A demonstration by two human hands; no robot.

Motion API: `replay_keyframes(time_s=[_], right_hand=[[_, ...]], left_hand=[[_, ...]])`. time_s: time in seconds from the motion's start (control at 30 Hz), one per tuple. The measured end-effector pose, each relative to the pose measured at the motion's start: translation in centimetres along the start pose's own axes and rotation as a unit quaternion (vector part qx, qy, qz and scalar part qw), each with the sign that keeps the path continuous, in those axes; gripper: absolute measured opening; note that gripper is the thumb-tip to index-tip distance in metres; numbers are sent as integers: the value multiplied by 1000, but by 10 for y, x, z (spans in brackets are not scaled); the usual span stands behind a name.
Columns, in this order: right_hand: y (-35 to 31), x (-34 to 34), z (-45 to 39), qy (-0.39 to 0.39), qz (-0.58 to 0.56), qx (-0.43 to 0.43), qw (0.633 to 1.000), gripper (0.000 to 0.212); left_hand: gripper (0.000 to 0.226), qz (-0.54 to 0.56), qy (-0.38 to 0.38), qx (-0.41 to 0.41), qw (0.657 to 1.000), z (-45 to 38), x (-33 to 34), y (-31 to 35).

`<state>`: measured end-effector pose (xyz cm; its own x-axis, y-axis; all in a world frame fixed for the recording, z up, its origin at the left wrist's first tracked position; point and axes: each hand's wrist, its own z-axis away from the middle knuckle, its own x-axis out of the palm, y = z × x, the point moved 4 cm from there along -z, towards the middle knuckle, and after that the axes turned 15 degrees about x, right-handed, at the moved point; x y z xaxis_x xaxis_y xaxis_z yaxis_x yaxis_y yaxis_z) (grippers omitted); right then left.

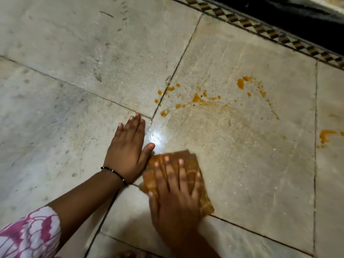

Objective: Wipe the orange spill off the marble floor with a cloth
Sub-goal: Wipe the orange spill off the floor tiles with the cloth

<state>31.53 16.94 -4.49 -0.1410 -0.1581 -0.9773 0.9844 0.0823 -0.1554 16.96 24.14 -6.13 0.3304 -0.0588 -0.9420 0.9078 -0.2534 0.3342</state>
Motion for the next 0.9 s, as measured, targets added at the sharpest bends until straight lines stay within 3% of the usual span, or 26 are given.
replay_keyframes(time_s=[0.1, 0.23, 0.33, 0.43, 0.5, 0.63, 0.7, 0.8, 0.9], right_hand=[[12, -8, -61, 3, 19, -3, 1000, 61], [92, -30, -131, -10, 45, 108, 993, 66], [131, -38, -114, 22, 21, 191, 981, 66], [114, -29, -72, 33, 2, 246, 969, 63], [79, -22, -65, 19, -3, 199, 980, 60], [0, -14, -111, 3, 10, -36, 999, 51], [-16, -17, -156, -20, 30, -91, 995, 51], [13, -26, -211, -33, 42, -33, 998, 52], [72, -37, -205, -7, 11, 78, 997, 54]], left_hand=[[75, 13, 11, 5, 1000, 0, -1, -2], [75, -14, 1, 3, 1000, -2, 2, 0], [81, -56, -13, -11, 998, -2, 6, 3], [87, -77, -12, -36, 996, -4, 7, 3], [89, -82, -15, -43, 996, -4, 8, 2], [86, -79, -20, -38, 996, -4, 9, 2], [85, -78, -17, -38, 996, -3, 8, 1], [86, -76, -20, -36, 996, -3, 8, 0], [86, -73, -18, -36, 996, -2, 8, 0]])
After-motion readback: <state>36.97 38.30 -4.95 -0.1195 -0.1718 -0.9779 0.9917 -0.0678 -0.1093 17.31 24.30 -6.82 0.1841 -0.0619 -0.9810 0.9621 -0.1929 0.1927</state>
